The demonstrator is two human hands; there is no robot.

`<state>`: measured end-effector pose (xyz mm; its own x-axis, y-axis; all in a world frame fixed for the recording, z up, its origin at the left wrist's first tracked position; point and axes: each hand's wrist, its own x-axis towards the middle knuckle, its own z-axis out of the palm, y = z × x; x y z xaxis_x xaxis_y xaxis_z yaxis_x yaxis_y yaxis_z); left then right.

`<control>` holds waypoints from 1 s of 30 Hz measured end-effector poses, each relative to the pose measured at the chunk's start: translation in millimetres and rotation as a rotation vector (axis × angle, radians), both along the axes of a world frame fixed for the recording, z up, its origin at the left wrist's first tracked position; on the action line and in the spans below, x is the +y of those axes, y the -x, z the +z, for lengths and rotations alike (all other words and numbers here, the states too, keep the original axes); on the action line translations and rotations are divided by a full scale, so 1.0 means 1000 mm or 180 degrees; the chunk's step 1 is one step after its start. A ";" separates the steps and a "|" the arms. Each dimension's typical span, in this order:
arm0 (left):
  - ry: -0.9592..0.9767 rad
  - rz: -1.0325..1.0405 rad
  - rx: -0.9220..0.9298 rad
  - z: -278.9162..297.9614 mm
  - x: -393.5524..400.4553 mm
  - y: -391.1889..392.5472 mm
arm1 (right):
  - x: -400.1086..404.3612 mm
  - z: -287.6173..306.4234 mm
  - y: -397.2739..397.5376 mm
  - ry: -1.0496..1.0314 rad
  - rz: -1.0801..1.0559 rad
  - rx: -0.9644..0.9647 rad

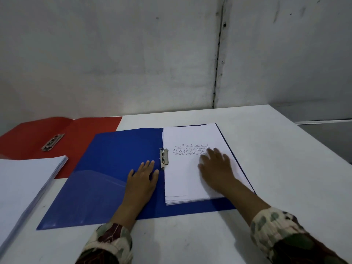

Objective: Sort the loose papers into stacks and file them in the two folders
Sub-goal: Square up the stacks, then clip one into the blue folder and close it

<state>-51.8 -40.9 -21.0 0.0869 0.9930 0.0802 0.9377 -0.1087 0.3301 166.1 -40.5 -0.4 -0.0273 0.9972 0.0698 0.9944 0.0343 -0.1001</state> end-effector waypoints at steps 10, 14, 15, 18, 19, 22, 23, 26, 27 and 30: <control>0.0423 -0.0146 0.0335 -0.003 -0.038 0.036 | -0.055 -0.009 0.097 0.0448 0.0711 0.1105; 0.0304 0.0242 0.0283 0.000 -0.051 0.069 | -0.073 -0.011 0.124 0.0539 0.1219 0.0749; 0.0251 0.0451 0.0288 0.001 -0.054 0.080 | -0.073 -0.011 0.131 0.0510 0.1288 0.0689; 0.0201 0.0987 0.0324 0.003 -0.059 0.109 | -0.072 -0.005 0.144 0.0378 0.1473 0.0342; 0.0202 0.1088 0.0328 0.003 -0.059 0.116 | -0.070 -0.003 0.147 0.0373 0.1518 0.0200; 0.0190 0.1320 0.0313 0.001 -0.062 0.132 | -0.070 0.003 0.155 0.0407 0.1643 -0.0201; 0.0172 0.1412 0.0267 0.002 -0.064 0.136 | -0.069 0.005 0.157 0.0415 0.1707 -0.0348; 0.0043 0.1676 0.0025 0.005 -0.068 0.139 | -0.068 0.010 0.161 0.0351 0.1860 -0.0646; -0.0024 0.1747 -0.0063 0.007 -0.068 0.139 | -0.067 0.011 0.161 0.0308 0.1889 -0.0697; -0.0160 0.1832 -0.0229 0.014 -0.069 0.140 | -0.068 0.010 0.164 0.0239 0.1992 -0.0808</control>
<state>-191.6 -109.9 -7.4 -0.4732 0.8735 0.1143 0.8258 0.3947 0.4028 1.8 -108.6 9.1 -0.6072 0.7901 -0.0837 0.7826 0.6129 0.1092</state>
